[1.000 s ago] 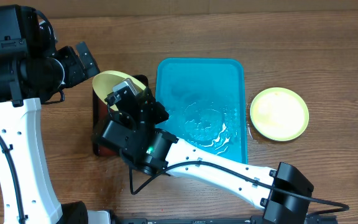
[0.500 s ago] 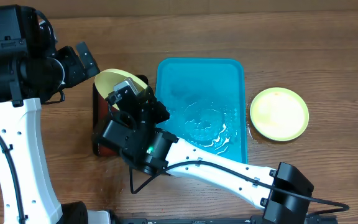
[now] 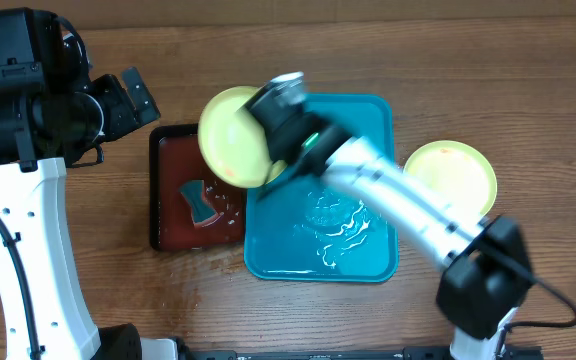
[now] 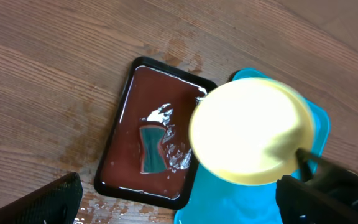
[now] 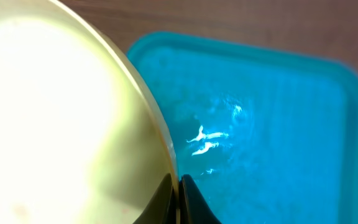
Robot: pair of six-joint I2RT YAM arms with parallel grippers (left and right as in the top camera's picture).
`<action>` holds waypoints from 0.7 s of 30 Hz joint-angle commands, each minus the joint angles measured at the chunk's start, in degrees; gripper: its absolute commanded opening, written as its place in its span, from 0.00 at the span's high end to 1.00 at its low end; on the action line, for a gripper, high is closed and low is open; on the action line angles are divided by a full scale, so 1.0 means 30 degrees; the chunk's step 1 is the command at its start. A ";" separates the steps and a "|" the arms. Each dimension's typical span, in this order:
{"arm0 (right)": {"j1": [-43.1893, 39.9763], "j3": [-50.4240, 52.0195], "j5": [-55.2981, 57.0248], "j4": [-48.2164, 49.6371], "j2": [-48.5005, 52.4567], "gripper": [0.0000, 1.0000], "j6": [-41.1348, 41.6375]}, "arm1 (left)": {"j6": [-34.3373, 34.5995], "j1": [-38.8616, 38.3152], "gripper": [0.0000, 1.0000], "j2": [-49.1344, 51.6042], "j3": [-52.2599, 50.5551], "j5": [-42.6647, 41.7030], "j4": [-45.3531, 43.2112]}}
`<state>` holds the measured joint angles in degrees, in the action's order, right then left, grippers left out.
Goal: Clean dirty plates on tray and stack at the side
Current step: 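Carry the yellow plate right and stack it on the plate pile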
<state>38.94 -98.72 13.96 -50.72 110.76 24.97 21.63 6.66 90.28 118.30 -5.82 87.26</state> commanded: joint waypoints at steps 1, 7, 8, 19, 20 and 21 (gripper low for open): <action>-0.3519 -0.0947 -0.8619 -0.0758 -0.2492 0.96 0.0758 | -0.0153 0.0153 0.00 0.0124 0.0233 0.0153 -0.0029; -1.0178 -0.0947 -0.7264 -0.5690 -0.4430 0.96 0.0765 | -0.0153 0.0153 0.00 0.0124 0.0233 0.0153 -0.0036; -1.1198 -0.0911 -0.6623 -0.6790 -0.4415 0.96 0.0765 | -0.0153 0.0153 0.00 0.0124 0.0233 0.0153 -0.0029; -1.6779 0.7351 -0.6703 -0.5493 -0.4379 0.96 0.0860 | -0.0153 0.0153 0.00 0.0124 0.0233 0.0153 -0.0029; -1.6910 0.8116 -0.6666 -0.4983 -0.4379 0.96 0.1144 | -0.0153 0.0153 0.00 0.0124 0.0233 0.0153 -0.0029; -1.7041 0.8823 -0.6674 -0.4422 -0.4379 0.96 0.1297 | -0.0153 0.0153 0.00 0.0124 0.0233 0.0153 -0.0029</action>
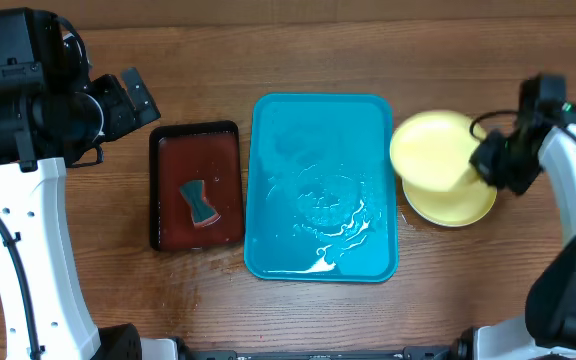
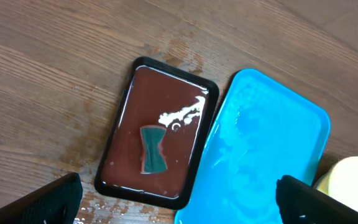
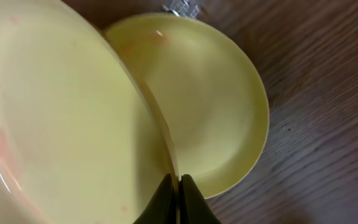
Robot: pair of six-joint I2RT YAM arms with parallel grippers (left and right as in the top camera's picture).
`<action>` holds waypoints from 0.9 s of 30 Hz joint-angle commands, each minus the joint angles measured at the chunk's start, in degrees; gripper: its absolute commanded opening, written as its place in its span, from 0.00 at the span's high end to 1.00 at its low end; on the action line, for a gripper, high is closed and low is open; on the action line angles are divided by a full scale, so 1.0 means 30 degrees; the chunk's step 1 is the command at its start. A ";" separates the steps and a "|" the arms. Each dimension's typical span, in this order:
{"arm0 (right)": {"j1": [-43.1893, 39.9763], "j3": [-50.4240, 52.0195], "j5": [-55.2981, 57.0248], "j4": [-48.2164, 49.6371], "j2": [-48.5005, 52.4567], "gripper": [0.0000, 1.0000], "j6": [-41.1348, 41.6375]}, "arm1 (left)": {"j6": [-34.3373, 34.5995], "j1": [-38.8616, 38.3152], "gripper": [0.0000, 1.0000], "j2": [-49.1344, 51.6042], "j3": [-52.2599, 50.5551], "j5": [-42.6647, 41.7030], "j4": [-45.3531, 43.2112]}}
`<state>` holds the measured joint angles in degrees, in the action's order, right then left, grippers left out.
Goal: Clean dirty plates on tray and stack at the side
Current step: 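Carry the yellow plate right and stack it on the plate pile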
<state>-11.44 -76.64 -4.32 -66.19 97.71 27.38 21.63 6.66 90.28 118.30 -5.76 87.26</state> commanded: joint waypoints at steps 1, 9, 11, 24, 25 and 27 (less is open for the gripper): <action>-0.0495 0.2499 -0.0568 0.1785 -0.0029 0.96 0.0612 | -0.0153 0.0153 0.00 0.0124 0.0233 0.0131 -0.0029; -0.0984 0.2004 -0.0058 0.0488 -0.1698 0.87 -0.0058 | -0.0153 0.0153 0.00 0.0124 0.0233 0.0131 -0.0036; -0.0991 0.1858 -0.0022 0.0044 -0.2645 0.67 -0.0051 | -0.0153 0.0153 0.00 0.0124 0.0233 0.0131 -0.0029; 0.4058 0.0095 -0.7235 0.0036 -1.0834 0.53 -0.5588 | -0.0153 0.0153 0.00 0.0124 0.0233 0.0131 -0.0029; 0.4911 0.0095 -0.7308 0.0364 -1.1322 0.50 -0.5581 | -0.0153 0.0153 0.00 0.0124 0.0233 0.0131 -0.0029; 0.6783 0.0095 -0.7308 0.1144 -1.2160 0.00 -0.5581 | -0.0153 0.0153 0.00 0.0124 0.0233 0.0131 -0.0029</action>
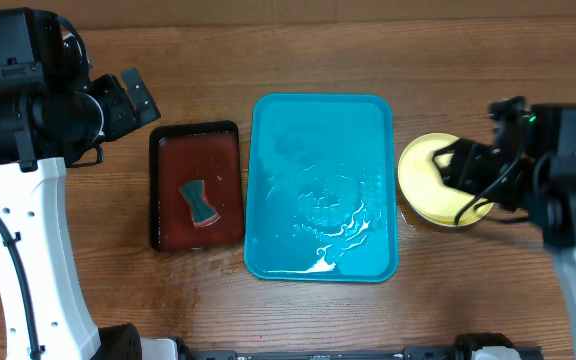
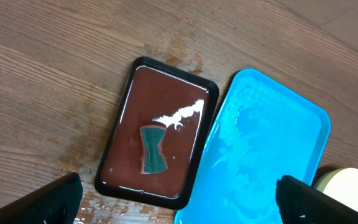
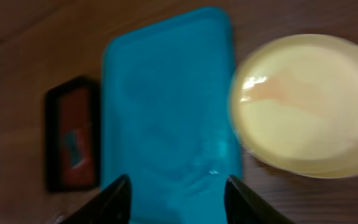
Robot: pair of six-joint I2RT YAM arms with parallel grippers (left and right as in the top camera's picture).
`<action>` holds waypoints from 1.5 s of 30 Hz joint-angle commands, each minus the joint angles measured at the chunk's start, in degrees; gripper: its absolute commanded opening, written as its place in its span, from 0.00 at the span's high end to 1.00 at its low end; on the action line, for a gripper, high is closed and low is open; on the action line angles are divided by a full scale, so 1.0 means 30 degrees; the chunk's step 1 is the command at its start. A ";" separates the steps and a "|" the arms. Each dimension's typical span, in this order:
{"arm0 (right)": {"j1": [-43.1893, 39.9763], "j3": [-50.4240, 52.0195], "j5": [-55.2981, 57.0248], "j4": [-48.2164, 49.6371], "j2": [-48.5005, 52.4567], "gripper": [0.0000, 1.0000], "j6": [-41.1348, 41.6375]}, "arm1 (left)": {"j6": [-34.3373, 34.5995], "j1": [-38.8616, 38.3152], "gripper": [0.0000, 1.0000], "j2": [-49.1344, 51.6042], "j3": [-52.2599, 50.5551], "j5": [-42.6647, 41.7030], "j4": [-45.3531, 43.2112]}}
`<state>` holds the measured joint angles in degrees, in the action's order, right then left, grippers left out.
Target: Clean dirty plates on tray and stack at the side
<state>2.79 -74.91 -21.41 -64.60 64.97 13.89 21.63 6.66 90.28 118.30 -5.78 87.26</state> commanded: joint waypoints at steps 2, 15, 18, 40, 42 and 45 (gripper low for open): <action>0.3832 -0.0481 -0.1749 0.1457 -0.1814 0.00 -0.0889 | -0.0153 0.0153 0.00 0.0124 0.0233 0.0138 -0.0029; 0.6550 -0.0372 0.2907 0.0597 -0.3257 0.00 -0.0816 | -0.0153 0.0153 0.00 0.0124 0.0233 0.0138 -0.0029; 0.6506 0.0007 0.6273 0.0947 -0.4685 0.00 -0.0816 | -0.0153 0.0153 0.00 0.0124 0.0233 0.0138 -0.0029; 0.0510 1.9875 0.4728 1.4185 -2.0895 0.00 -0.0634 | -0.0153 0.0153 0.00 0.0124 0.0233 0.0138 -0.0029; 0.0510 2.0669 0.4641 1.4790 -2.1631 0.00 -0.0641 | -0.0153 0.0153 0.00 0.0124 0.0233 0.0138 -0.0029; 0.0510 2.1740 0.4561 1.5956 -2.1602 0.00 -0.0641 | -0.0153 0.0153 0.00 0.0124 0.0233 0.0146 -0.0029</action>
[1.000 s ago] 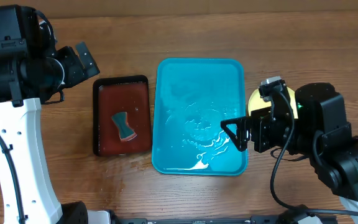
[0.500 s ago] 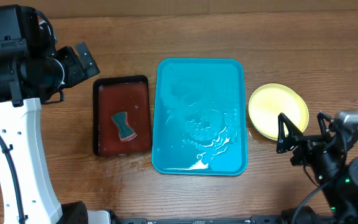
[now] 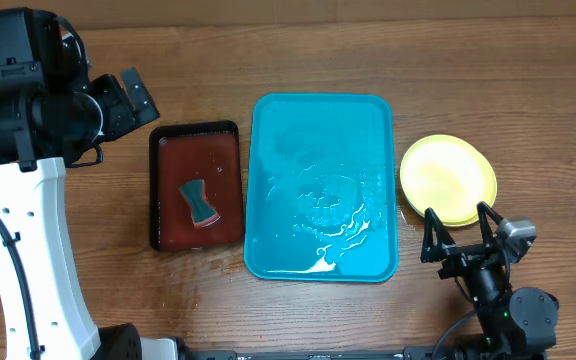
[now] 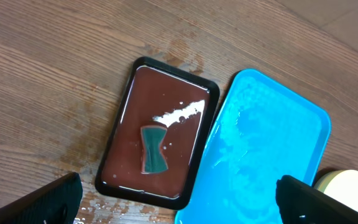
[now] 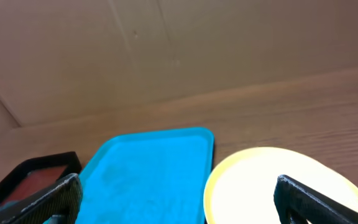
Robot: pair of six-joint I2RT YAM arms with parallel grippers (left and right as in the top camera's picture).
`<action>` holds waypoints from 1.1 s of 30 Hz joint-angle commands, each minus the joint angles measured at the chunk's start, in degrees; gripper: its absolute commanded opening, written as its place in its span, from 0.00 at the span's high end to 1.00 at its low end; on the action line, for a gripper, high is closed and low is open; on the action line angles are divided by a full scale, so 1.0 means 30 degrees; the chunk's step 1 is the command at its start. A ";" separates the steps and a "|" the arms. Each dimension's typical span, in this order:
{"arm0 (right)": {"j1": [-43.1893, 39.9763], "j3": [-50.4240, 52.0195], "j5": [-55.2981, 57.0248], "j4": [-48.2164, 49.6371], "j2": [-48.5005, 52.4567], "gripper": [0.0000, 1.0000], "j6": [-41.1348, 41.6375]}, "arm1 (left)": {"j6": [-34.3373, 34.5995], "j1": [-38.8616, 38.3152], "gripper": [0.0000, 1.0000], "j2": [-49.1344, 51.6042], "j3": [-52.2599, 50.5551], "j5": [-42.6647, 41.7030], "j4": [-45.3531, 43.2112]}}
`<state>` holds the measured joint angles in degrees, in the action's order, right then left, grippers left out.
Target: Clean dirty plates on tray and stack at the side
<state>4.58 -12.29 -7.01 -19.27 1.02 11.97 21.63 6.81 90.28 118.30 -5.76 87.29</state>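
Observation:
Yellow plates [image 3: 447,179] lie stacked on the wood to the right of the blue tray [image 3: 320,120], which holds only water streaks. The stack also shows in the right wrist view as plates [image 5: 278,186] and at the lower right corner of the left wrist view as plates [image 4: 347,186]. My right gripper [image 3: 460,240] sits open at the table's front edge, just in front of the stack, holding nothing. My left gripper [image 4: 179,202] is open high over the left side, its body [image 3: 133,95] beside the dark basin.
A dark red basin [image 3: 196,188] of water with a teal sponge [image 3: 199,203] stands left of the tray. In the left wrist view wet patches [image 4: 82,149] mark the wood around the basin [image 4: 157,140].
My right arm has drawn back from over the plate stack to the table's front edge, the gripper still open. The stack lies uncovered. The left arm has not moved.
My right gripper held a yellow plate over the basin and the tray's left edge, with one plate lying at the right. Then it carried that plate over the other one. Then it stood open above the stack, and now it is withdrawn to the front.

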 commanded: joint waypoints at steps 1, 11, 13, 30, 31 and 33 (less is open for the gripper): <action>-0.0087 0.1064 -0.0270 0.1027 -0.0284 0.00 0.0000 | -0.0153 0.0102 0.00 0.0124 0.0233 0.0131 -0.0036; -0.0066 0.3942 -0.0226 0.5282 -0.0284 0.00 -0.0007 | -0.0153 0.0102 0.00 0.0124 0.0233 0.0131 -0.0036; -0.0066 0.3949 -0.0197 0.5253 -0.0284 0.00 -0.0007 | -0.0153 0.0102 0.00 0.0124 0.0233 0.0131 -0.0044; -0.0066 0.3949 -0.0204 0.5122 -0.0284 0.00 -0.0007 | -0.0153 0.0102 0.00 0.0124 0.0233 0.0131 -0.0036; -0.0066 0.3949 -0.0204 0.5122 -0.0284 0.00 -0.0007 | -0.0153 0.0102 0.00 0.0124 0.0233 0.0131 -0.0036; -0.0066 0.3949 -0.0204 0.5122 -0.0284 0.00 -0.0007 | -0.0153 0.0102 0.00 0.0124 0.0233 0.0131 -0.0044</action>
<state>4.58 -1.04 -7.33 -4.08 0.80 11.97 21.63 6.81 90.28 118.30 -5.76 87.26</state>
